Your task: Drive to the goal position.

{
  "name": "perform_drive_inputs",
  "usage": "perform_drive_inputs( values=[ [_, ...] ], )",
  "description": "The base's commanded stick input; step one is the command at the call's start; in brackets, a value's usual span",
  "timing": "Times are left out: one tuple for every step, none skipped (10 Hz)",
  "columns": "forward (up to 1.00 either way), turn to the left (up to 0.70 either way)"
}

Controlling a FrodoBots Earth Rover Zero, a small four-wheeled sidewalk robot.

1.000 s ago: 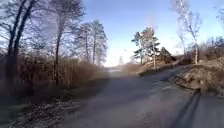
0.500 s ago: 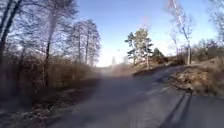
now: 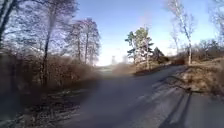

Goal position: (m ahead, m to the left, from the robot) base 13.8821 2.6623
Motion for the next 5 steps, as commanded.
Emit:
perform_drive_inputs(
  values=[
    [0.7,0.0],
    [0.7,0.0],
    [0.7,0.0],
    [0.7,0.0],
    [0.7,0.0]
  ],
)
